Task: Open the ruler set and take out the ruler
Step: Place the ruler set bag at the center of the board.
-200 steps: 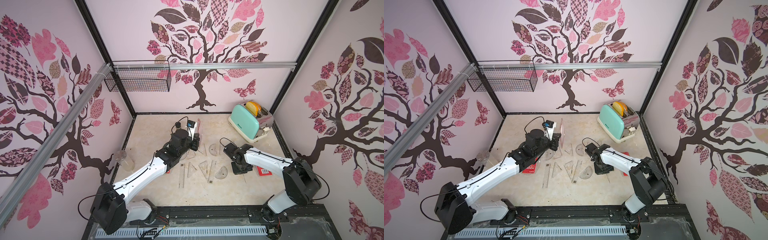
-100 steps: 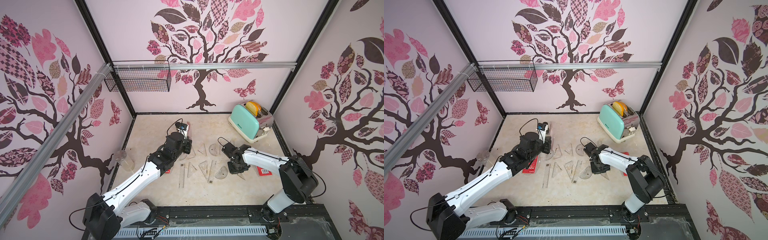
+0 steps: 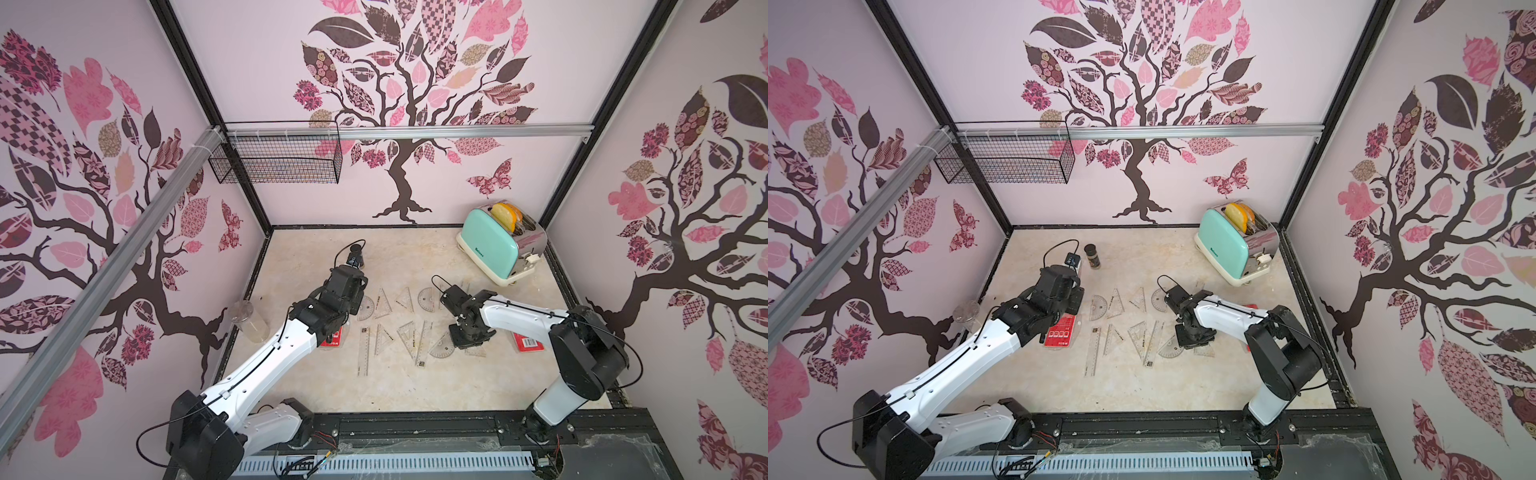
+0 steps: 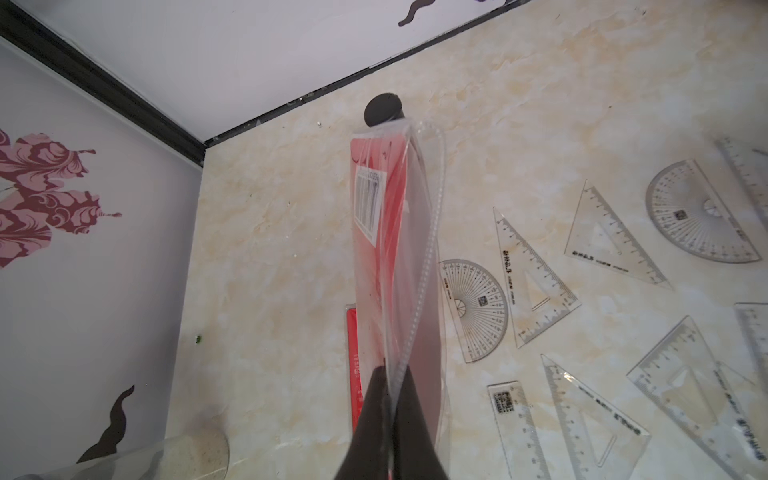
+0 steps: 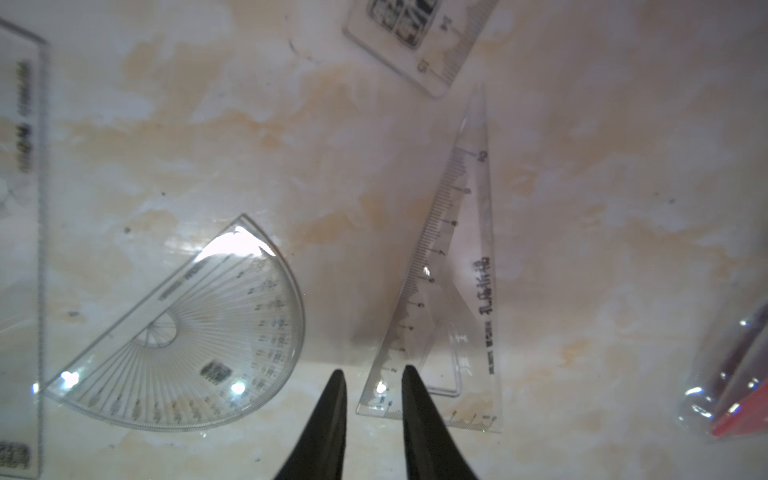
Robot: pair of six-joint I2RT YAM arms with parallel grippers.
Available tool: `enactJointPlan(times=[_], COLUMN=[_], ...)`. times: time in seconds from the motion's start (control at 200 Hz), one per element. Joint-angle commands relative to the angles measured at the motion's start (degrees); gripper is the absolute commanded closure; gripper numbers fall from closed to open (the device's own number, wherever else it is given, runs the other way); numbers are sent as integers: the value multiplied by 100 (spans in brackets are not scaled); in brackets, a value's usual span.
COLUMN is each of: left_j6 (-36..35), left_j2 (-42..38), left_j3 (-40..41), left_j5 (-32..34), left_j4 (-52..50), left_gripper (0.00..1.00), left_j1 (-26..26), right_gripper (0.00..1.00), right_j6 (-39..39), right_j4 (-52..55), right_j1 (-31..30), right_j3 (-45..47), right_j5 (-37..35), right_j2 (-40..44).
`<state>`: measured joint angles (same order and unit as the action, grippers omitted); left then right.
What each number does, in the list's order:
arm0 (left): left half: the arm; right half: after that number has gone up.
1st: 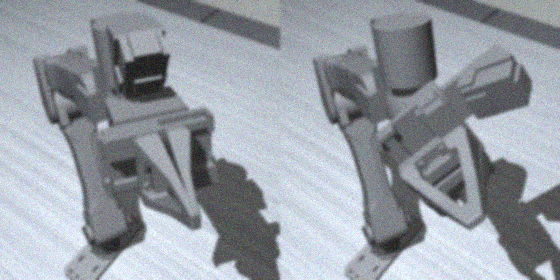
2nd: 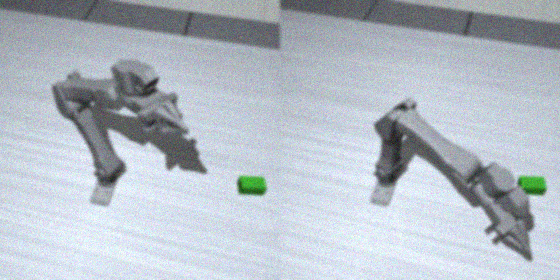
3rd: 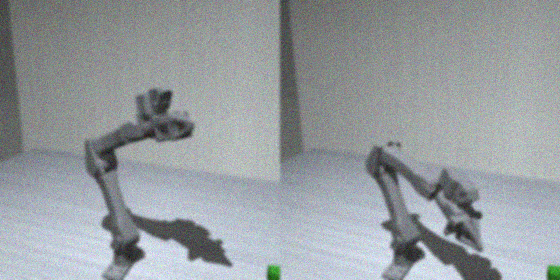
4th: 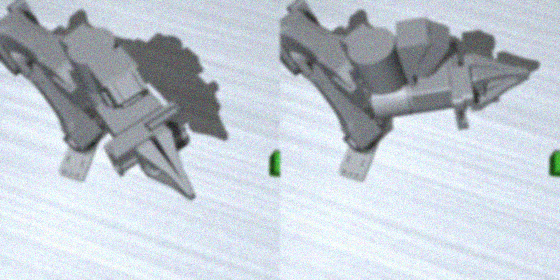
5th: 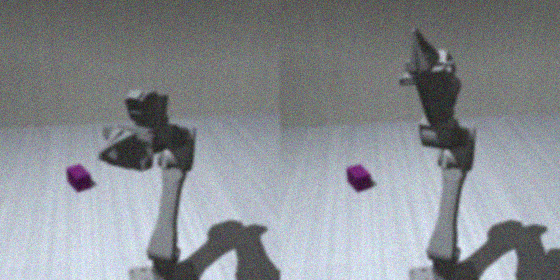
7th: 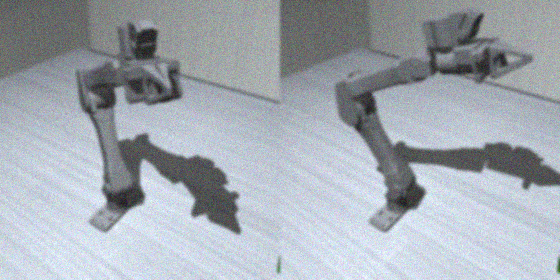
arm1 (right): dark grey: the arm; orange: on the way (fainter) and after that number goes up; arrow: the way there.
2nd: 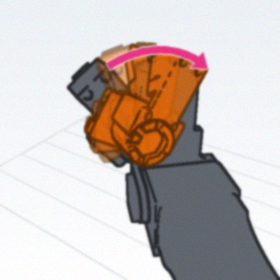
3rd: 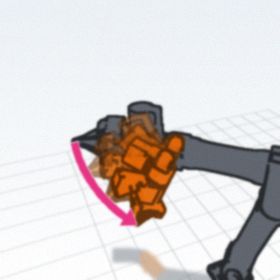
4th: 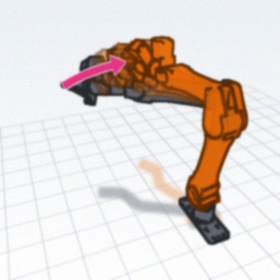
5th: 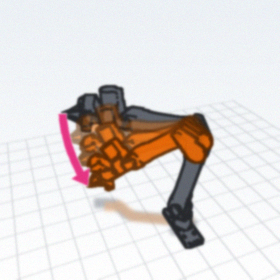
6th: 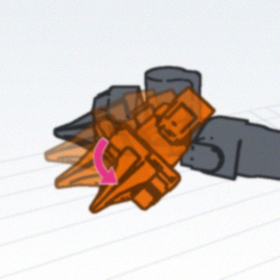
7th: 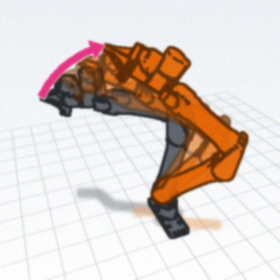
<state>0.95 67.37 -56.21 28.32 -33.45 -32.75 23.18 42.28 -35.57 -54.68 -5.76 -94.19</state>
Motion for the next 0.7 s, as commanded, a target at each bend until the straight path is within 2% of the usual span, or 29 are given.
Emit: enactJointPlan(times=[0.0, 0.11, 0.26, 0.355, 0.455, 0.47, 0.495, 0.505, 0.515, 0.605, 0.65, 0.67, 0.695], left_j6=[-165, -131, -33, 0, 93, 104, 124, 142, 153, 185, 187, 193, 182], left_j2=[168, 452, 942, 1399, 1830, 1884, 1952, 1965, 1988, 2000, 1935, 1889, 1829], left_j3=[48, 69, 115, 0, -189, -213, -247, -267, -281, -301, -299, -307, -316], left_j5=[156, 126, -137, -261, -296, -306, -320, -325, -320, -312, -309, -303, -301], left_j4=[-225, -344, -391, -586, -777, -799, -846, -858, -872, -866, -856, -862, -868], left_gripper=[100, 100, 100, 100, 100, 96, 87, 83, 79, 53, 43, 26, 21], left_j1=[72, 187, 660, 807, 831, 826, 828, 826, 826, 824, 827, 824, 823], right_gripper=[70, 67, 61, 56, 47, 43, 22, 8, 3, 1, 1, 1, 1], right_j6=[10, -30, -146, -239, -372, -379, -411, -426, -439, -536, -557, -579, -601], right_j4=[203, 358, 572, 595, 596, 577, 570, 553, 538, 435, 323, 230, 130], right_j1=[-26, -23, 46, 316, 741, 794, 898, 935, 966, 1226, 1331, 1350, 1375], right_j3=[16, -136, -346, -394, -356, -351, -346, -343, -342, -349, -376, -378, -385], right_j5=[-102, -266, -599, -685, -784, -823, -841, -851, -860, -962, -956, -954, -958], right_j2=[162, 355, 621, 793, 967, 990, 1029, 1044, 1057, 1154, 1209, 1240, 1280])
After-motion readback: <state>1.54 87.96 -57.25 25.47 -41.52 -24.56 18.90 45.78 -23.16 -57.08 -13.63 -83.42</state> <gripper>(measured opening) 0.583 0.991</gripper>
